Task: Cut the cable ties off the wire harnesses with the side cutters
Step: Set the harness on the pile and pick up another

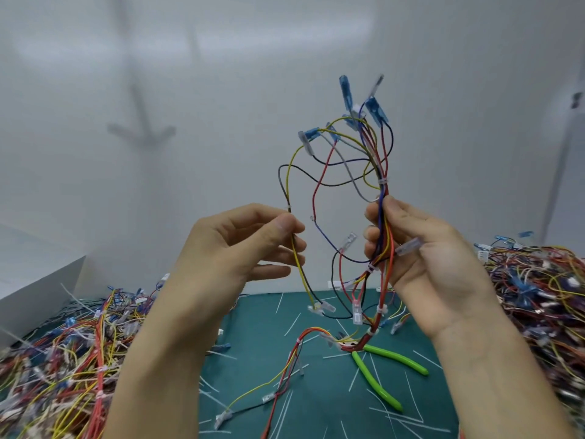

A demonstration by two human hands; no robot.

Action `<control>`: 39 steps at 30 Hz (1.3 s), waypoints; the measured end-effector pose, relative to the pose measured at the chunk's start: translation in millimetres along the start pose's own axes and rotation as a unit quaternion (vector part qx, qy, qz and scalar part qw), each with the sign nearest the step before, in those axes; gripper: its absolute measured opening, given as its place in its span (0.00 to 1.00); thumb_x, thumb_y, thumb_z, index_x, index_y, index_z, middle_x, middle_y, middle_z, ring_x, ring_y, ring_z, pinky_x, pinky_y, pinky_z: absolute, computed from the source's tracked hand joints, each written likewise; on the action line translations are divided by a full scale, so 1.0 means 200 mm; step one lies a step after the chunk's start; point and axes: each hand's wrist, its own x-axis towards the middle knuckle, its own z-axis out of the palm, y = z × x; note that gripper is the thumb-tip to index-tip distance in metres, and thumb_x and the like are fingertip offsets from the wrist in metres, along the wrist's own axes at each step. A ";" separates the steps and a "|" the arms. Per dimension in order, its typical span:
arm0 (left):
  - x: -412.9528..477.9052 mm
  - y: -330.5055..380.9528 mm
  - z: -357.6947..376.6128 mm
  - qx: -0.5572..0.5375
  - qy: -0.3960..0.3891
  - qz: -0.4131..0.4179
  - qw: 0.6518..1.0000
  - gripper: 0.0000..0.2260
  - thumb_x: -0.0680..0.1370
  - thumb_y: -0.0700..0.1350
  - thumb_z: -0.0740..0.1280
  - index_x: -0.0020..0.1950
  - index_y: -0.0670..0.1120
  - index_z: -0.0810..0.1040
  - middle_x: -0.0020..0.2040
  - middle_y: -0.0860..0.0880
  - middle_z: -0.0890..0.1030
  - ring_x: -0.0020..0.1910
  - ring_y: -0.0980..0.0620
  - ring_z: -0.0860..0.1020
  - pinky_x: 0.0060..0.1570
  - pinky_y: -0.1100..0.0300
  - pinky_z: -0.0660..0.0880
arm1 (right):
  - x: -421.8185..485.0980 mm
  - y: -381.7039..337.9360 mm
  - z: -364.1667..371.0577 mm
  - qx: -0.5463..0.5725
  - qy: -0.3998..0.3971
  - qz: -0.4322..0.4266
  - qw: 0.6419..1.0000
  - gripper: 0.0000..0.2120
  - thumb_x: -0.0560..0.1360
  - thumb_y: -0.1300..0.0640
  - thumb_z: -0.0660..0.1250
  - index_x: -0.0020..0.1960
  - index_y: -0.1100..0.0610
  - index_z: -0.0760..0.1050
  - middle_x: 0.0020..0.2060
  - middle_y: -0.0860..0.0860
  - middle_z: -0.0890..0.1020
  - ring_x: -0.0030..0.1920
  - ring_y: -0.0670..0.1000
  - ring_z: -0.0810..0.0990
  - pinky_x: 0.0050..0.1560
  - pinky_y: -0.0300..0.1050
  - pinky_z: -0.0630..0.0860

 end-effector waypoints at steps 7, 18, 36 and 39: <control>0.02 -0.07 0.07 0.106 -0.139 -0.052 0.983 0.20 0.67 0.61 0.73 0.50 0.49 0.84 0.47 0.54 0.86 0.49 0.59 0.83 0.51 0.66 0.79 | 0.00 0.00 0.01 0.040 -0.008 -0.003 0.999 0.08 0.72 0.56 0.67 0.48 0.60 0.79 0.36 0.50 0.83 0.31 0.45 0.80 0.32 0.37 0.79; 0.03 -0.11 0.16 0.143 -0.203 -0.007 0.969 0.18 0.70 0.50 0.77 0.58 0.53 0.79 0.54 0.55 0.83 0.56 0.58 0.81 0.60 0.51 0.78 | 0.03 0.00 0.01 0.128 0.025 0.006 0.991 0.07 0.79 0.60 0.62 0.45 0.60 0.77 0.35 0.50 0.83 0.33 0.45 0.82 0.37 0.37 0.81; 0.05 -0.11 0.20 -0.127 0.022 -0.056 0.990 0.04 0.77 0.34 0.67 0.44 0.41 0.80 0.37 0.45 0.84 0.40 0.44 0.86 0.36 0.58 0.82 | 0.02 0.06 -0.02 -0.132 -0.049 0.018 0.990 0.14 0.81 0.54 0.61 0.56 0.60 0.81 0.51 0.54 0.86 0.52 0.53 0.86 0.58 0.49 0.78; 0.06 -0.10 0.19 -0.140 0.065 -0.057 0.986 0.05 0.78 0.35 0.67 0.44 0.43 0.77 0.37 0.45 0.82 0.41 0.42 0.84 0.45 0.51 0.82 | 0.01 0.03 -0.04 -0.214 -0.077 0.015 0.974 0.10 0.79 0.58 0.65 0.55 0.60 0.82 0.49 0.54 0.87 0.51 0.53 0.86 0.56 0.48 0.82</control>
